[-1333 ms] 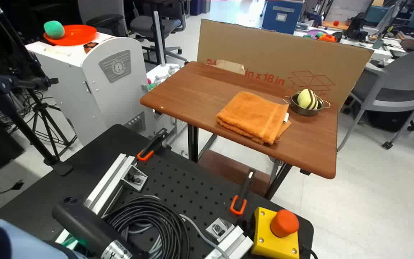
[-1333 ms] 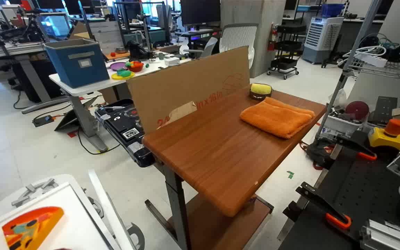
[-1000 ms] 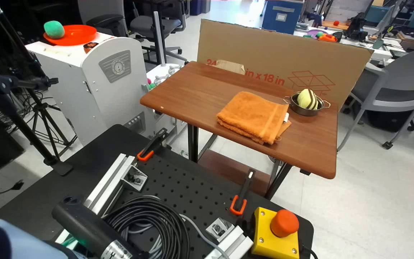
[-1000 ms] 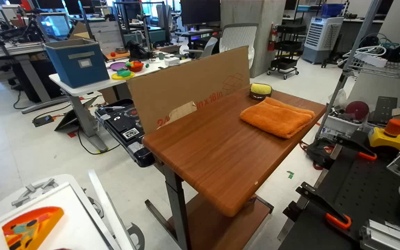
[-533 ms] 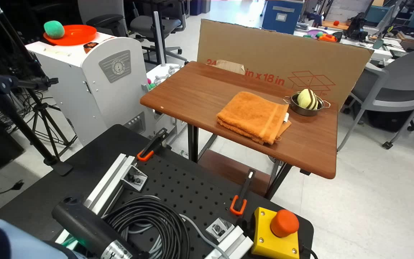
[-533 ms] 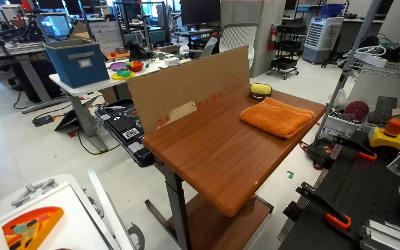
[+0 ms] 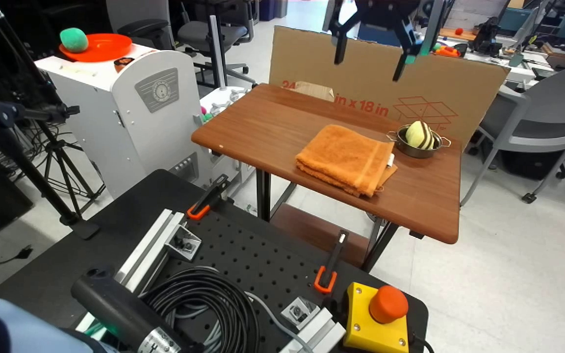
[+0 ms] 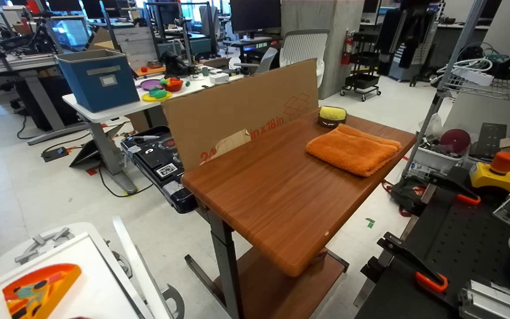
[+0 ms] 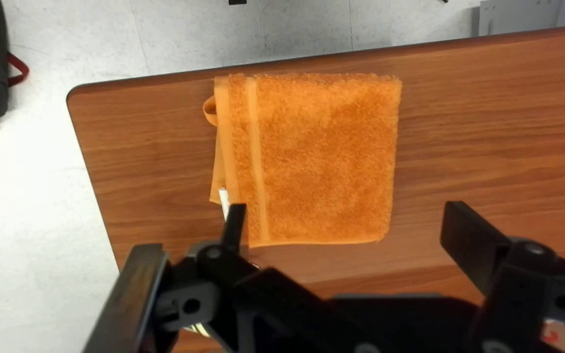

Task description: Move the orange towel to the left

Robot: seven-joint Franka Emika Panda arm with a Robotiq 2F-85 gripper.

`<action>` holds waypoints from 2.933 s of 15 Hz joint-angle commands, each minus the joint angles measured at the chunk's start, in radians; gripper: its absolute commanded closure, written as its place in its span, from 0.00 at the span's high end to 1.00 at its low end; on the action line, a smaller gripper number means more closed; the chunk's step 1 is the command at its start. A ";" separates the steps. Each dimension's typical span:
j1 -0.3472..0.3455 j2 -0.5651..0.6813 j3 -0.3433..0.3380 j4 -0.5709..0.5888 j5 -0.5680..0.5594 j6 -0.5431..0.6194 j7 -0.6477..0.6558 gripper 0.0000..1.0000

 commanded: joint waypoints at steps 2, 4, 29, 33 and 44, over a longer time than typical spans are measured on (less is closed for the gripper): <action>-0.021 0.202 -0.010 0.020 -0.049 0.131 -0.001 1.00; -0.022 0.276 -0.012 0.028 -0.067 0.187 -0.006 1.00; 0.108 0.619 0.220 0.091 -0.053 0.328 -0.075 1.00; 0.132 0.569 0.226 0.077 -0.053 0.330 -0.069 1.00; 0.158 0.354 0.209 0.053 -0.063 0.265 0.006 1.00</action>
